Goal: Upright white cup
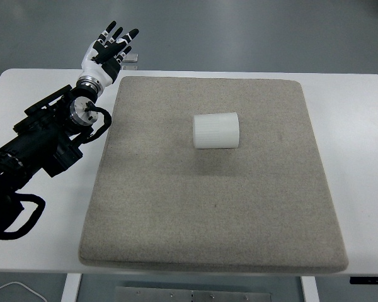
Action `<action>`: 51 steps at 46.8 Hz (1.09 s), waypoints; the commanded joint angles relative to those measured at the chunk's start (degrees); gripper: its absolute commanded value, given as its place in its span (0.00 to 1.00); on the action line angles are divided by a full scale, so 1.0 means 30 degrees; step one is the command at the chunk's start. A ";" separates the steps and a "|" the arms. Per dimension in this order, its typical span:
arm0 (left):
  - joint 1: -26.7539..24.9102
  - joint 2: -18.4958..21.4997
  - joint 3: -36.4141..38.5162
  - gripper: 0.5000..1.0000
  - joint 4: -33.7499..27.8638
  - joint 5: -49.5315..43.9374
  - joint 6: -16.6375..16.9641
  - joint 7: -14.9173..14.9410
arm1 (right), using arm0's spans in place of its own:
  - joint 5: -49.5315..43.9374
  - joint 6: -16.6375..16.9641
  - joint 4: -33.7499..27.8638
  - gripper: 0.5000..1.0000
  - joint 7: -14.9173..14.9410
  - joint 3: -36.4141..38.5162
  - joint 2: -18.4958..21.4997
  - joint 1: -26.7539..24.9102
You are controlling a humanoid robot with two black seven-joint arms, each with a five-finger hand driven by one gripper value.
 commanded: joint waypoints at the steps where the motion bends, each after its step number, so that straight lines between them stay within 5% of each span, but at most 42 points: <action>1: -0.0007 -0.0001 -0.0024 0.99 -0.0026 0.0001 -0.0033 -0.0001 | 0.0008 0.0000 -0.0020 0.86 -0.0001 0.0000 0.0000 -0.0005; 26: -0.0182 0.0057 -0.1314 0.99 0.0032 -0.0087 -0.0355 0.0028 | 0.0007 0.0000 0.0009 0.86 -0.0001 0.0000 0.0000 -0.0005; 36: -0.0650 0.0116 -0.0992 0.99 0.0003 0.0059 -0.1410 0.0028 | 0.0008 0.0000 0.0009 0.86 -0.0001 0.0000 0.0000 -0.0005; 51: -0.2407 -0.0177 -0.0581 0.98 -0.0172 0.5212 -0.1498 0.0116 | 0.0008 0.0000 -0.0020 0.86 -0.0001 0.0000 0.0000 -0.0005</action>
